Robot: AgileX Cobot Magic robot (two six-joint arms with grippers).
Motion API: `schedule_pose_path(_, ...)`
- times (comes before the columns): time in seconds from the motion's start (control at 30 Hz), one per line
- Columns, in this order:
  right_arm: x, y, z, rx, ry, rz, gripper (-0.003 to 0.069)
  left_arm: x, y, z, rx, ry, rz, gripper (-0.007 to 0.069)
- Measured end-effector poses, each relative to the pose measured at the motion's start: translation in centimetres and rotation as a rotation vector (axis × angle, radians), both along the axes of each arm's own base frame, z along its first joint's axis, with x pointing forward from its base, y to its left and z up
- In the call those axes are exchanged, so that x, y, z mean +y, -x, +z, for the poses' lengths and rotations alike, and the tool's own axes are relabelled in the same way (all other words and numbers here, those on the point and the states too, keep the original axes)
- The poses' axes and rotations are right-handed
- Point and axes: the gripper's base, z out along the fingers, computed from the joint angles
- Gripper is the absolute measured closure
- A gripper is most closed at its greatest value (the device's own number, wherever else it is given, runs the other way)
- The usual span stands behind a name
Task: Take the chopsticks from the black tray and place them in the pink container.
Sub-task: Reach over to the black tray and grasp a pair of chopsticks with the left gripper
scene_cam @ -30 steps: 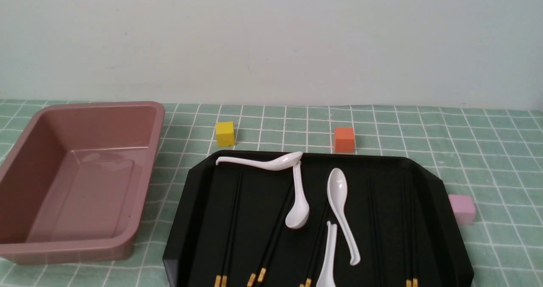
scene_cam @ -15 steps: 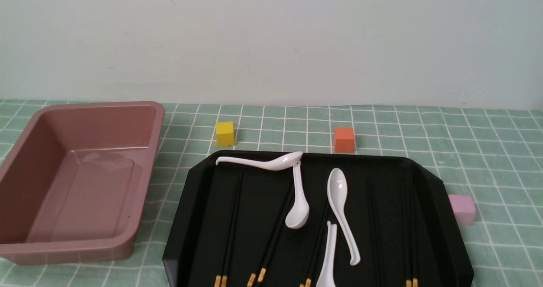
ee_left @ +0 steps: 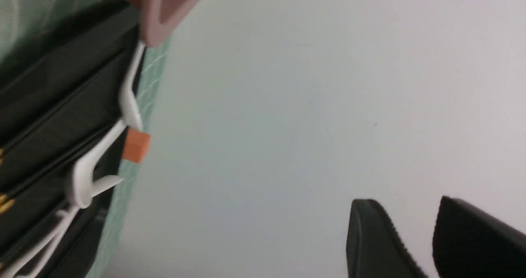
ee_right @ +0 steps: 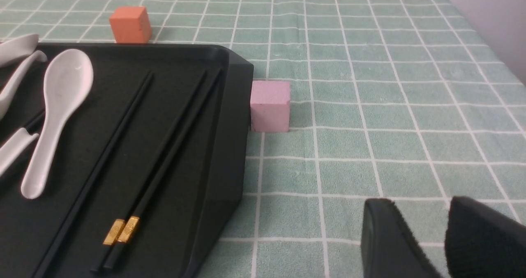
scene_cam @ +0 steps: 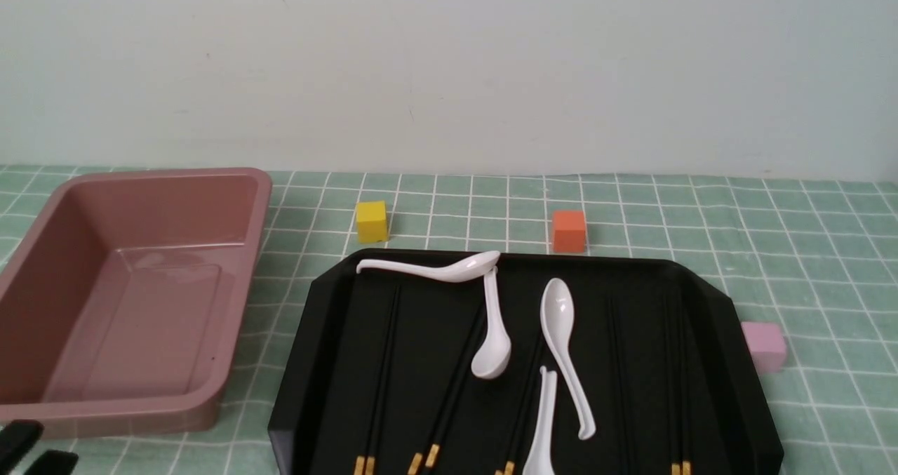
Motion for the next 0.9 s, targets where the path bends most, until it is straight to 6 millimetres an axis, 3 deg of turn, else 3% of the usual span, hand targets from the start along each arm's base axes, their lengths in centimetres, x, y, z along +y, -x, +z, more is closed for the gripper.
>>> schedule_pose_path(0.07, 0.0, 0.0, 0.0, 0.0, 0.0, 0.0, 0.0419, 0.2, 0.0, 0.6, -0.029, -0.028, 0.022, 0.0393)
schedule_pose_path(0.2, 0.0, 0.0, 0.0, 0.0, 0.0, 0.0, 0.0419, 0.7, 1.1, 6.7, -0.236, -0.288, 0.103, 0.0494)
schedule_pose_path(0.27, 0.0, 0.0, 0.0, 0.0, 0.0, 0.0, 0.0419, 0.5, 1.2, 10.4, -0.311, -0.513, 0.131, 0.0555)
schedule_pose_path(0.33, 0.0, 0.0, 0.0, 0.0, 0.0, 0.0, 0.0419, -0.3, 0.8, 13.4, -0.358, -0.744, 0.077, 0.0608)
schedule_pose_path(0.4, 0.0, 0.0, 0.0, 0.0, 0.0, 0.0, 0.0419, -1.9, -0.8, 15.2, -0.352, -0.922, -0.108, 0.0637)
schedule_pose_path(0.5, 0.0, 0.0, 0.0, 0.0, 0.001, 0.0, 0.0419, -4.1, -3.7, 15.3, -0.238, -1.04, -0.488, 0.0637)
schedule_pose_path(0.57, 0.0, 0.0, 0.0, 0.0, 0.001, 0.0, 0.0419, -5.1, -6.3, 13.8, -0.023, -1.076, -0.825, 0.0637)
schedule_pose_path(0.6, 0.0, 0.0, 0.0, 0.0, 0.001, 0.0, 0.0419, -5.1, -6.6, 13.6, -0.003, -1.083, -0.854, 0.0637)
schedule_pose_path(0.67, 0.0, 0.0, 0.0, 0.0, 0.001, 0.0, 0.0419, -5.0, -9.5, 10.8, 0.257, -1.115, -1.141, 0.0637)
schedule_pose_path(0.77, 0.0, 0.0, 0.0, 0.0, 0.001, 0.0, 0.0419, -4.8, -12.2, 8.5, 0.397, -1.109, -1.264, 0.0637)
schedule_pose_path(0.9, 0.0, 0.0, 0.0, 0.0, 0.001, 0.0, 0.0419, -5.3, -14.1, 7.1, 0.436, -1.072, -1.283, 0.0637)
